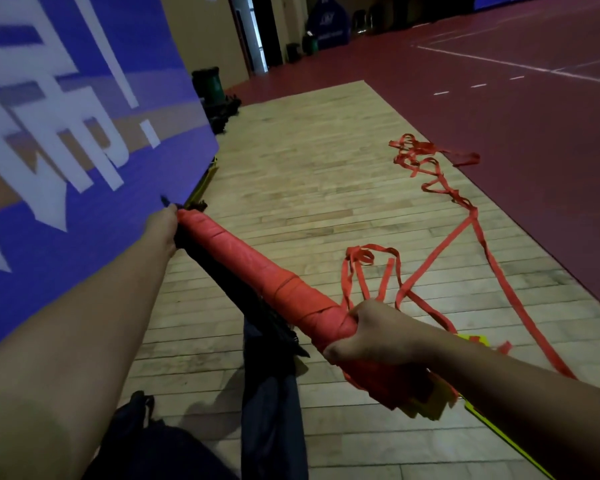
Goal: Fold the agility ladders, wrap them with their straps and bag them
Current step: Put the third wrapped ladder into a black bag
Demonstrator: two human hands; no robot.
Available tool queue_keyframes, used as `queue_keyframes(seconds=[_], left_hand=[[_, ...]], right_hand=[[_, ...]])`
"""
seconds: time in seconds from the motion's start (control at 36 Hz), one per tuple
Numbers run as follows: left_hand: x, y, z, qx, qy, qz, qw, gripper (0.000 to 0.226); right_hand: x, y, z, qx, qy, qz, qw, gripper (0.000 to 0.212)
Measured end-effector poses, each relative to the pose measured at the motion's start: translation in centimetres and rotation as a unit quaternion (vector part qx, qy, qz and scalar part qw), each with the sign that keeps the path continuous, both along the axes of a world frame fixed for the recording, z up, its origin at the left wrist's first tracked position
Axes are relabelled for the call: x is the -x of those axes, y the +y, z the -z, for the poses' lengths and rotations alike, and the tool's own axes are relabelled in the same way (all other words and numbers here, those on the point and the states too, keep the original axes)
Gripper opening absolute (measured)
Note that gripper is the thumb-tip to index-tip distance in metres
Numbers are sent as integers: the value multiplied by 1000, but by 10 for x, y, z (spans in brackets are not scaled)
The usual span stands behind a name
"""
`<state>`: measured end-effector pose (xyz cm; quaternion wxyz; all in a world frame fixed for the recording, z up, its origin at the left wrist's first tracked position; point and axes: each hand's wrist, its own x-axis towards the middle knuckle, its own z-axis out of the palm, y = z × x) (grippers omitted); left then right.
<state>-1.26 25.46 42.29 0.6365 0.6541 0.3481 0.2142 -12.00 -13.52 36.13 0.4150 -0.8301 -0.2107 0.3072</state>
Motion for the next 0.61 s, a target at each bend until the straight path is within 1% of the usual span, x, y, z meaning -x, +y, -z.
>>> queue_keyframes(seconds=[0.03,0.06,0.08,0.11,0.14,0.19,0.22,0.25,0.28,0.31,0.33,0.36,0.44,0.5,0.53,0.56,0.58,0.61], left_hand=[[2,-9,-6,-102,56,8,993,37],[5,-17,-10,-214,104,24,971,41],[5,-21,-13,-288,130,50,947,42],[4,-25,-14,-341,154,86,923,43],[4,-27,-15,-383,177,120,899,44],[3,-33,-14,-460,228,186,838,43],[2,-37,-14,-493,243,216,807,42],[3,-44,-13,-515,249,240,784,41],[5,-51,-13,-531,246,258,769,40],[6,-59,-13,-538,234,270,764,38],[7,-68,-13,-537,221,282,764,37],[9,-75,-12,-526,206,295,771,35],[18,-101,-10,-470,141,339,803,27],[29,-118,-6,-416,95,347,835,22],[34,-124,-1,-378,74,332,861,19],[40,-131,3,-316,56,313,894,16],[44,-137,8,-231,41,304,923,15],[47,-143,12,-147,32,300,942,16]], right_hand=[[0,-1,0,3,-1,0,1000,44],[0,-2,0,8,-4,0,1000,45],[0,-2,-1,15,-9,-3,1000,46],[0,-2,-1,19,-12,-4,1000,47],[0,-3,-2,23,-13,-2,1000,50],[0,-4,-2,21,0,5,1000,52],[0,-5,-3,19,9,10,1000,51],[0,-5,-3,15,19,16,1000,50],[1,-5,-4,9,28,22,999,50],[1,-5,-4,5,35,28,999,50],[1,-4,-5,5,38,33,999,51],[1,-4,-5,6,39,39,998,51],[3,-3,-9,5,47,54,997,52],[5,-3,-14,-2,58,72,996,50],[6,-3,-16,-5,67,81,994,49],[7,-2,-19,-11,77,91,993,48],[8,-2,-20,-17,88,103,991,47],[9,-2,-21,-27,102,115,988,45]])
